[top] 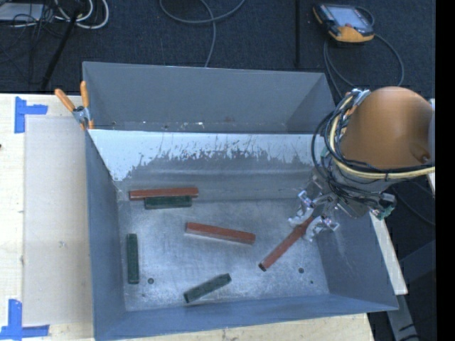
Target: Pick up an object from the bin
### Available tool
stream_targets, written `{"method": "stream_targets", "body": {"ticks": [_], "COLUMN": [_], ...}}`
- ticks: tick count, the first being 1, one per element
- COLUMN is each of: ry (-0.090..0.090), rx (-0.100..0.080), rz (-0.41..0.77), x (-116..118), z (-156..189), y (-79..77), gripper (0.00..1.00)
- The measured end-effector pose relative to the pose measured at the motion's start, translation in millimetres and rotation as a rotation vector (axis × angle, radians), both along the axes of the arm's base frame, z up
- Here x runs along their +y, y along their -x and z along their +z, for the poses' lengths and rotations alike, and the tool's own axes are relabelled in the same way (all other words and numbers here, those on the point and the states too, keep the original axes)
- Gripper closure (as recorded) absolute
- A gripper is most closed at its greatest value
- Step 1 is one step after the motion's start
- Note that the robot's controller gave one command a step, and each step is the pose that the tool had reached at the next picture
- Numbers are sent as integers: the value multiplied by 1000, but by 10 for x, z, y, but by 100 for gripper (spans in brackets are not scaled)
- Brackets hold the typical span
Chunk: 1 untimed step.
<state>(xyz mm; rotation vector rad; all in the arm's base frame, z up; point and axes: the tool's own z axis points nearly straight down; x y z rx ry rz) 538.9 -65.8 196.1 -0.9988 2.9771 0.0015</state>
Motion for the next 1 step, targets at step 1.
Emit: {"method": "stream_targets", "body": {"ticks": [1], "ry": [-1], "rx": [4], "rz": [110], "x": [-7], "z": [315], "y": [-89], "gripper": [100]}}
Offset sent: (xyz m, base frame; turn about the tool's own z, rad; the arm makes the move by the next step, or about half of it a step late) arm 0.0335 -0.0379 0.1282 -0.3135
